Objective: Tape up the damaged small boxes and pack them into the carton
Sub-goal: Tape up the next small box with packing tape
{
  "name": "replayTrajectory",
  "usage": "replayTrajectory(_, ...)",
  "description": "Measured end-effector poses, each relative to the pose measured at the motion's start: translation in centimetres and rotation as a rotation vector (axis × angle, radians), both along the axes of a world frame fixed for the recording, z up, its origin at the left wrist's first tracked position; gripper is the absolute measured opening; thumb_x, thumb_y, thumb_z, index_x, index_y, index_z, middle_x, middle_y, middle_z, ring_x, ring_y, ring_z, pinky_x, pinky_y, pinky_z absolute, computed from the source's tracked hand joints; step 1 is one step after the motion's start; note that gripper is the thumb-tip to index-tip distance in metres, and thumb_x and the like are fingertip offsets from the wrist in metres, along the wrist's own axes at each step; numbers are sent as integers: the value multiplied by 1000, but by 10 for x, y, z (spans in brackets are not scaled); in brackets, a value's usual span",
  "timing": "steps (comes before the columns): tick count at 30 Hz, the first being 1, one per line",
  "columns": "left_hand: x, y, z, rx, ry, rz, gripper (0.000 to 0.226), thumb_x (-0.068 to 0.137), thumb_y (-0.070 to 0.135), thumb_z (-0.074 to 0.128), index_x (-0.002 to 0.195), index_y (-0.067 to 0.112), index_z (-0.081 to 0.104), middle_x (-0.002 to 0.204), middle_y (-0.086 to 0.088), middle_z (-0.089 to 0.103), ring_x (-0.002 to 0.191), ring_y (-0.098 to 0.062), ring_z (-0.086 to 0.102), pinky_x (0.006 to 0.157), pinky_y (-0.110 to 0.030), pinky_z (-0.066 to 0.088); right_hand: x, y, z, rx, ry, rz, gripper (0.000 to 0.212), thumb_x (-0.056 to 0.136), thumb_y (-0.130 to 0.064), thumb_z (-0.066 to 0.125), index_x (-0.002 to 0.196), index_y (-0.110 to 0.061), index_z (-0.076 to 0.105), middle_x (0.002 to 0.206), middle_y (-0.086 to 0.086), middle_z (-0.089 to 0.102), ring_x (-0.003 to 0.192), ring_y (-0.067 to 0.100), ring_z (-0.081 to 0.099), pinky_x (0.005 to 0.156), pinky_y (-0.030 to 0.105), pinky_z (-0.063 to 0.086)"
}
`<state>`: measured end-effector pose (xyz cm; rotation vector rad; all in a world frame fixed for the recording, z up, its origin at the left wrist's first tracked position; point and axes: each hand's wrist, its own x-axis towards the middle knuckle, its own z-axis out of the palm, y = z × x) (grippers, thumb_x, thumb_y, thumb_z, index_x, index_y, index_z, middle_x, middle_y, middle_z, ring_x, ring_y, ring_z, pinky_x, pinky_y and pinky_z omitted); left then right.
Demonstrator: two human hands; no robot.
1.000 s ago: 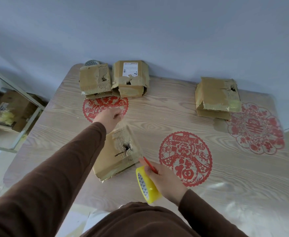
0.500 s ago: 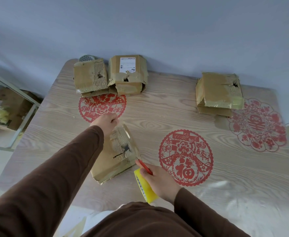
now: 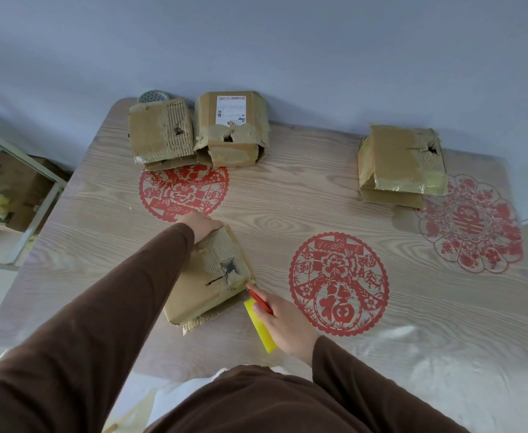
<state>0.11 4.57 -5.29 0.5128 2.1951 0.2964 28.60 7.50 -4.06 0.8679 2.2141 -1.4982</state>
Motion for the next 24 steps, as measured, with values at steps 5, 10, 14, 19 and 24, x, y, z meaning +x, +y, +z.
replayTrajectory(5, -3, -4, -5, -25, 153, 76, 77, 81, 62, 71, 138, 13, 52, 138, -14, 55, 124, -33, 54, 104, -46, 47, 0, 0, -2, -10, 14, -20, 46, 108, -37, 40, 154, -40, 34, 152, -4, 48, 137, 12, 46, 103, 18, 33)
replayTrajectory(10, -8, -23, -27, 32, 13, 168, 102, 56, 93, 61, 136, 31, 52, 136, -11, 54, 117, -34, 56, 101, -47, 51, -1, -2, -3, -4, 25, -18, 47, 108, -37, 40, 154, -36, 34, 149, -2, 51, 134, 13, 48, 101, 19, 34)
replayTrajectory(14, 10, -27, -15, 186, 158, 111, 47, 89, 65, 59, 117, 28, 66, 114, -3, 67, 90, -22, 63, 82, -36, 56, 1, -2, -3, -14, 32, -33, 47, 108, -36, 41, 154, -33, 36, 147, -3, 53, 133, 12, 49, 100, 20, 34)
replayTrajectory(19, 40, -63, 14, 195, 368, -432, 85, 82, 88, 27, 147, 33, 28, 126, -10, 65, 89, -27, 67, 82, -41, 57, -3, -2, -4, -62, 35, -91, 41, 107, -33, 41, 148, -32, 47, 96, -11, 65, 85, 5, 61, 74, 17, 42)
replayTrajectory(24, 34, -97, 20, -29, 325, -467, 118, 58, 100, 45, 152, 53, -9, 146, 2, 48, 117, -26, 60, 97, -45, 51, -8, -1, -5, -75, 17, -91, 42, 108, -32, 40, 151, -34, 42, 114, 6, 67, 100, 23, 63, 89, 36, 46)
